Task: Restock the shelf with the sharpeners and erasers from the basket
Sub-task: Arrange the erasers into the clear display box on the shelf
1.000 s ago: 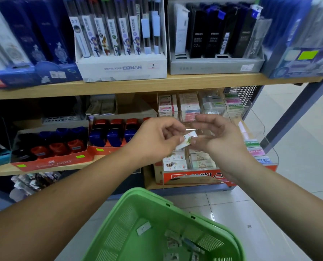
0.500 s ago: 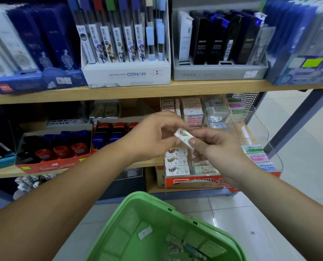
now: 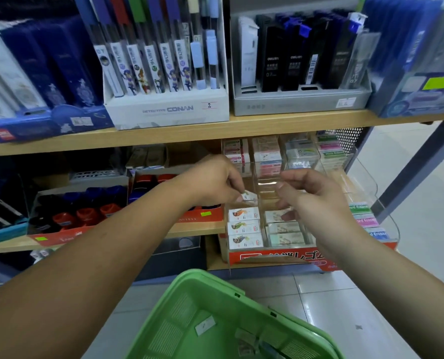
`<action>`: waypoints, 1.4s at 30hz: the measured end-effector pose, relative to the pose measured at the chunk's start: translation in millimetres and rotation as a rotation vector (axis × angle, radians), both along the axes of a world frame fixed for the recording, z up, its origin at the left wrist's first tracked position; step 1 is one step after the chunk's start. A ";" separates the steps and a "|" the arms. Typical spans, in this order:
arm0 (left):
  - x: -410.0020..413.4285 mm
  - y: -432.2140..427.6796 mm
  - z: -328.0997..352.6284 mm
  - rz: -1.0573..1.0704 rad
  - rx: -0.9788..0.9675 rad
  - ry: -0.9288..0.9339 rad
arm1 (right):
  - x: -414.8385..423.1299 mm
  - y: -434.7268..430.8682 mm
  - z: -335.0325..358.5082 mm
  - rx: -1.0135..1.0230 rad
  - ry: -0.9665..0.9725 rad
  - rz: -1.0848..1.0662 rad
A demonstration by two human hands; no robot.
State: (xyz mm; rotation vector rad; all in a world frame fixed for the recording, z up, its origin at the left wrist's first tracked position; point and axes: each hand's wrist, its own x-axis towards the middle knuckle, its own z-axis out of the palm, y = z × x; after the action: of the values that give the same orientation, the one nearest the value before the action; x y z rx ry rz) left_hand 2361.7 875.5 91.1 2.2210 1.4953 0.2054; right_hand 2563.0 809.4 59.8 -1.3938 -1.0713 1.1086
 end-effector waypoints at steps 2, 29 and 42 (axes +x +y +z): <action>-1.5 6.0 -4.3 -0.029 -0.056 -0.003 | 4.8 0.2 -1.3 -0.022 -0.018 -0.007; -30.2 -218.6 -197.0 0.023 -0.408 -0.044 | 10.8 -182.7 -159.4 -0.473 -1.119 1.138; -45.8 -275.5 -304.0 0.114 -0.759 0.213 | -36.2 -207.4 -284.2 -0.596 -1.296 1.301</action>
State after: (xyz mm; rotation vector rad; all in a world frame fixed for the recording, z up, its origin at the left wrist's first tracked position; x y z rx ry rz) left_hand 2315.9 600.0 -212.8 1.5768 1.4759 -0.5019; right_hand 2526.8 602.0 -224.4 -1.9308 -3.0549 1.3954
